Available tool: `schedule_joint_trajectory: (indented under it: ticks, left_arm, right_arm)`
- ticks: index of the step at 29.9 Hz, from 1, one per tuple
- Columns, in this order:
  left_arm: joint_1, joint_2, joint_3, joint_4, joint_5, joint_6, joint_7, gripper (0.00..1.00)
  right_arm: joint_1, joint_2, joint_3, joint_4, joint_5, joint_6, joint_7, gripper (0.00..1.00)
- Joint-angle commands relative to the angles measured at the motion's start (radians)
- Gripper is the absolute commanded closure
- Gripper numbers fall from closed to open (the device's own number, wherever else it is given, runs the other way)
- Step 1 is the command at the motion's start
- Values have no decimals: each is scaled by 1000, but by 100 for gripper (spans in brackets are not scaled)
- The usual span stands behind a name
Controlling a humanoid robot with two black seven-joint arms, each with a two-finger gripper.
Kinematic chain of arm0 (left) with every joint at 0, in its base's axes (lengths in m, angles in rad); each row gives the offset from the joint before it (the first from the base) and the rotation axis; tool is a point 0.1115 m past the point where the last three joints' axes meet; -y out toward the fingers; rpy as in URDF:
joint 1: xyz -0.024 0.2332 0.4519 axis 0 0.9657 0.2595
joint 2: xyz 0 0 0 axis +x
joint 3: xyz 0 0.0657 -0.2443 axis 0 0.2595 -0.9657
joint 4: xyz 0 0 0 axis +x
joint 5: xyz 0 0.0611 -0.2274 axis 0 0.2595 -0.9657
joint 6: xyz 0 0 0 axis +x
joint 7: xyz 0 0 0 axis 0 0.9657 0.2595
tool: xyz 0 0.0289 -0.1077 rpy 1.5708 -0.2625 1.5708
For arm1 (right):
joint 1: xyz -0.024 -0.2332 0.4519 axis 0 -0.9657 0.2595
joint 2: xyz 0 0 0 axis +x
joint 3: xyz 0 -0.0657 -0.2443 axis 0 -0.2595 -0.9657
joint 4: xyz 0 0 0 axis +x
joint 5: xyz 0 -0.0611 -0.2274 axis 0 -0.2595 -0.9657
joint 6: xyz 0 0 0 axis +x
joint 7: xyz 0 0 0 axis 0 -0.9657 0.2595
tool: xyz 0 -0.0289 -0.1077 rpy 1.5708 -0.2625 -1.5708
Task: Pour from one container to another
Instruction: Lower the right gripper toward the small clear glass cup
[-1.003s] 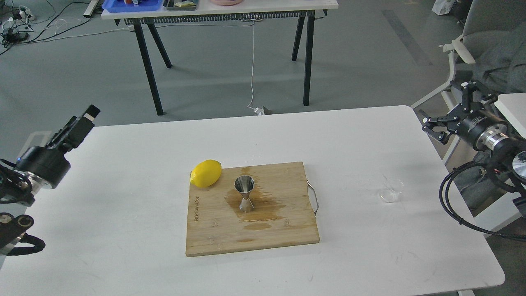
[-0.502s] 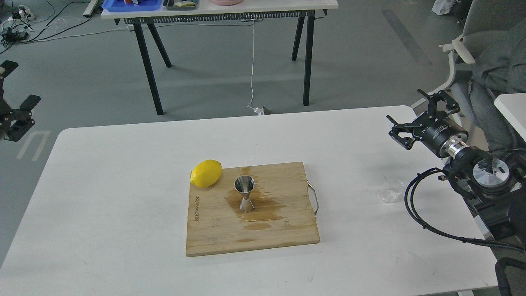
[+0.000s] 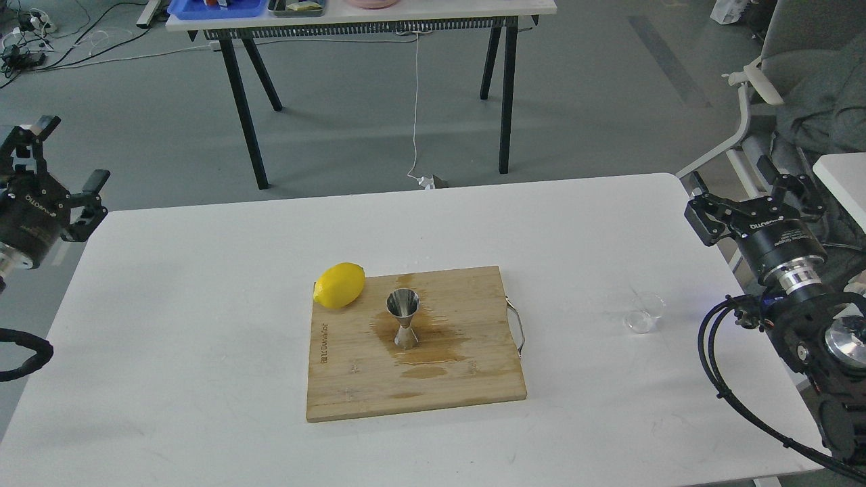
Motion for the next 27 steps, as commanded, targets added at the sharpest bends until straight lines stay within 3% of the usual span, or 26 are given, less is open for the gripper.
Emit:
schedule_joint_trajectory:
  ticks: [1,6,10,27]
  left_arm:
    - [1,-6,0,0,1,0,0,1]
    - [1,-14,2,3,1,0,0,1]
    - [16,-34,2,3,2,0,0,1]
    - [50,-36,0,11,1,0,0,1]
  right_arm:
    - [-82,-52,67,78,14,-228,-4,5]
    - [-136,-60,71,135,24,-502,-10,7]
    - [-156,-61,49,174,24,-612,-22,6]
    - [-104,-52,-207,153,-5,-636,-36,6]
